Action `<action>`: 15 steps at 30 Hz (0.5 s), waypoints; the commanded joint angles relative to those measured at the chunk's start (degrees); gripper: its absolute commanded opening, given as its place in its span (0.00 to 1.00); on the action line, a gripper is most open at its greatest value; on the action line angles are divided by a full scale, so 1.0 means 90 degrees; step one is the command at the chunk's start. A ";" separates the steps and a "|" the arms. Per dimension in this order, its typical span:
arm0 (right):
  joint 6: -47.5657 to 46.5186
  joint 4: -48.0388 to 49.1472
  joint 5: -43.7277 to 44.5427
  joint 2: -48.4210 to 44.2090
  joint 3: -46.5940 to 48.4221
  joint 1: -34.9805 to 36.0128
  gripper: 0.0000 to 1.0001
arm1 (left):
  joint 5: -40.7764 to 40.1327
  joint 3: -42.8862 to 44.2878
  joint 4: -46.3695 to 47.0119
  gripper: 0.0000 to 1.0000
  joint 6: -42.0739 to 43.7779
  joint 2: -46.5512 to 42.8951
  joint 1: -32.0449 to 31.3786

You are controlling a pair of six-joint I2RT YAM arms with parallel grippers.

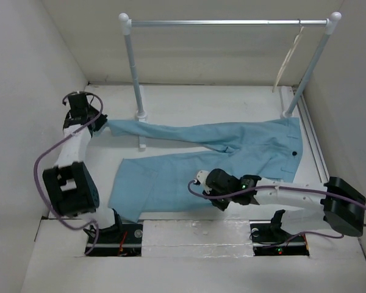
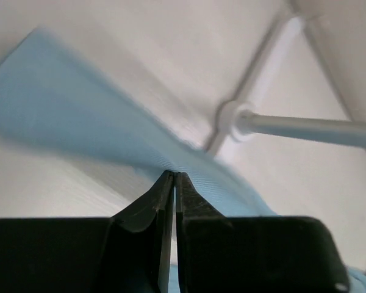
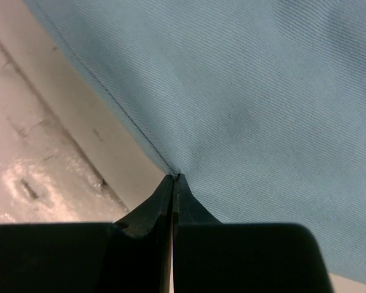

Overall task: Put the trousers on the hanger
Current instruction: Flatten out the trousers at the center of the board.

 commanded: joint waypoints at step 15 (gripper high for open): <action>-0.0914 -0.1493 -0.1459 -0.1685 0.0123 0.0275 0.04 | -0.0969 0.1658 -0.2227 0.07 0.0927 -0.0718 0.0260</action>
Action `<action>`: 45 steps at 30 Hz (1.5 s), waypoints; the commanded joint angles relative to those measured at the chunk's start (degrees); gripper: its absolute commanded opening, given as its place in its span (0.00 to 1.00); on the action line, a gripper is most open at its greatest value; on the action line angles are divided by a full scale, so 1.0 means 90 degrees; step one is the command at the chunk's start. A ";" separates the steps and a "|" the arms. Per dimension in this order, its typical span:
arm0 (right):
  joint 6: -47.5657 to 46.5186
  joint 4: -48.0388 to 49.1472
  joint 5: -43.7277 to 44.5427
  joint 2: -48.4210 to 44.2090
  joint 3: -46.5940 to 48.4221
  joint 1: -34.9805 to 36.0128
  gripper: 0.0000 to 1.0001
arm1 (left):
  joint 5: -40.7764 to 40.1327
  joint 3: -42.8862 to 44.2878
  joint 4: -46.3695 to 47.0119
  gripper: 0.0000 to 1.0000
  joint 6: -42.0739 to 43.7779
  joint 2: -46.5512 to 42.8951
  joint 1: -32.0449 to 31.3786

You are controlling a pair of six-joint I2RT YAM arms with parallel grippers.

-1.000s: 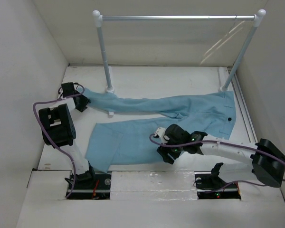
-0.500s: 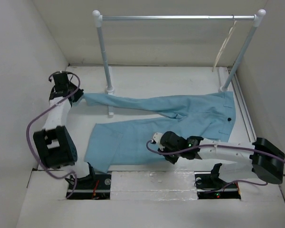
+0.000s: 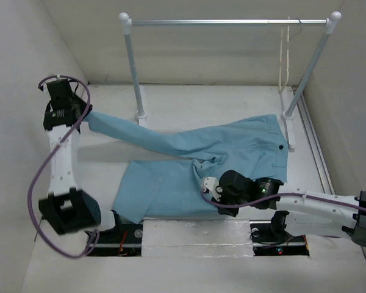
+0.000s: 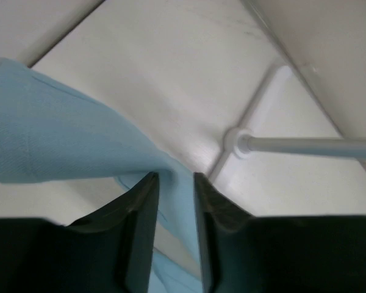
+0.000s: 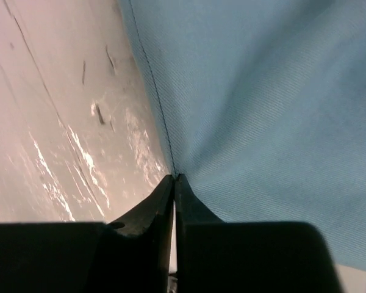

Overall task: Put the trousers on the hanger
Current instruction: Flatten out the trousers at the center of the board.

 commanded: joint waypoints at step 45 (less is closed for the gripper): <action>0.0439 0.0976 -0.1230 0.1049 -0.0796 -1.0993 0.66 | -0.1416 -0.2284 0.2203 0.51 -0.0715 0.2367 -1.0022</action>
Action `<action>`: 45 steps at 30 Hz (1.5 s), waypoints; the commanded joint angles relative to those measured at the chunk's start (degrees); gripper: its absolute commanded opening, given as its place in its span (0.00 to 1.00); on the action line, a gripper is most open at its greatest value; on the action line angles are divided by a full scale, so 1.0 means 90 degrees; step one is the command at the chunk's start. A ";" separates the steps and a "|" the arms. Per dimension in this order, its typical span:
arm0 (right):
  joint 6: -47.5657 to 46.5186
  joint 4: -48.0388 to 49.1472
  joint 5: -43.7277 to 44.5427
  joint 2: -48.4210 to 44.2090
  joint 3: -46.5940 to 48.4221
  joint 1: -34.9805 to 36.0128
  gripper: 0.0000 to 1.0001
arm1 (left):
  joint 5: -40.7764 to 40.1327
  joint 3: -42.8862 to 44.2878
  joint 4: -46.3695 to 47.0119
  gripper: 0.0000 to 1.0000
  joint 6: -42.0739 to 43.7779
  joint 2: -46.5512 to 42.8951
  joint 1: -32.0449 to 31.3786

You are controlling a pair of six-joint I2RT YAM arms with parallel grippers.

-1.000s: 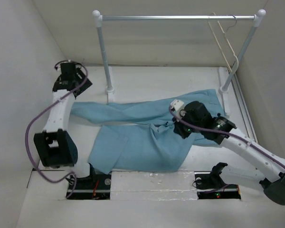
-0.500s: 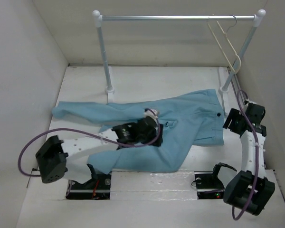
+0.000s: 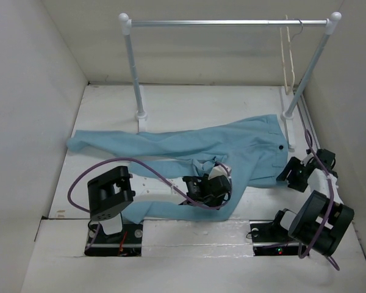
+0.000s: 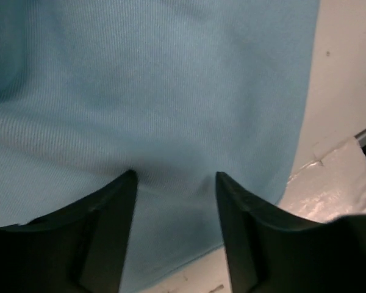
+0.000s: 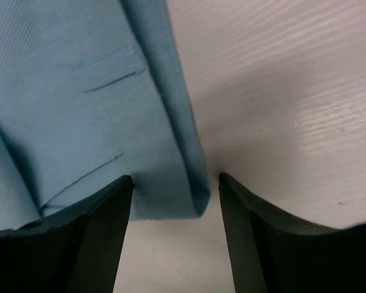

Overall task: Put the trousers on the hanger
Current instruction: Flatten out the trousers at the center of the board.

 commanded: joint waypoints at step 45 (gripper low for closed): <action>0.0579 -0.0517 0.1439 -0.1145 0.2463 0.5787 0.00 | 0.2620 -0.1655 -0.0858 0.10 0.1288 -0.4302 0.6765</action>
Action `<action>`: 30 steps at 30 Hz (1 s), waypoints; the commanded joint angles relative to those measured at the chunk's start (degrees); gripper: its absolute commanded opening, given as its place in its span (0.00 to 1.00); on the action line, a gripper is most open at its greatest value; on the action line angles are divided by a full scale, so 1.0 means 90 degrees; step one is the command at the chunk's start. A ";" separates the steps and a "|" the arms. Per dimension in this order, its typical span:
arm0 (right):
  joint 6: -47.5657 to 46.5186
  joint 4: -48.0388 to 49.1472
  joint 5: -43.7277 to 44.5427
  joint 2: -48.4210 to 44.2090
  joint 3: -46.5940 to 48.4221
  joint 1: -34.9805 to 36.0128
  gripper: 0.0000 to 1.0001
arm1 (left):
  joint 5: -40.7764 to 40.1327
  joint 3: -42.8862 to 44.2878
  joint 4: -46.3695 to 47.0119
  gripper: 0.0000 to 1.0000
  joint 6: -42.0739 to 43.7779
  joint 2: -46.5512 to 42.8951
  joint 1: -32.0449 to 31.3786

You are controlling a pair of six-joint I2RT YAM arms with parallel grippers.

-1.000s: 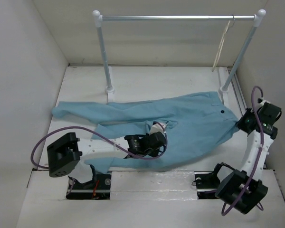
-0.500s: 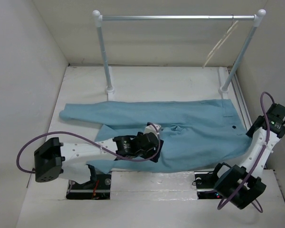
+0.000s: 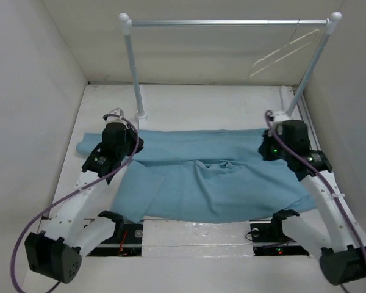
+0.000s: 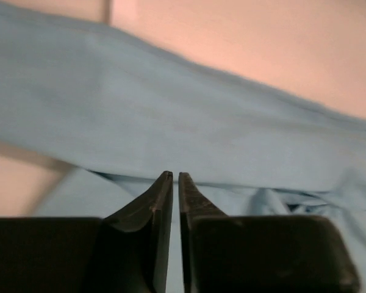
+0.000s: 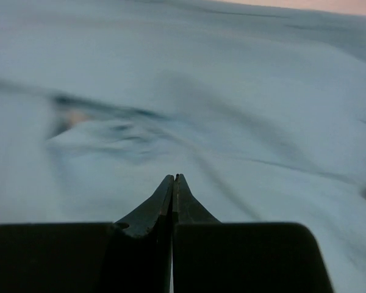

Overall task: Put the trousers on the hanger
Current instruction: Flatten out the trousers at the center of the board.

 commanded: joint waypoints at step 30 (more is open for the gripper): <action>-0.1469 0.1519 -0.1386 0.2331 0.0209 0.4083 0.31 | 0.0240 0.0945 0.0845 0.41 -0.2504 0.4322 0.4483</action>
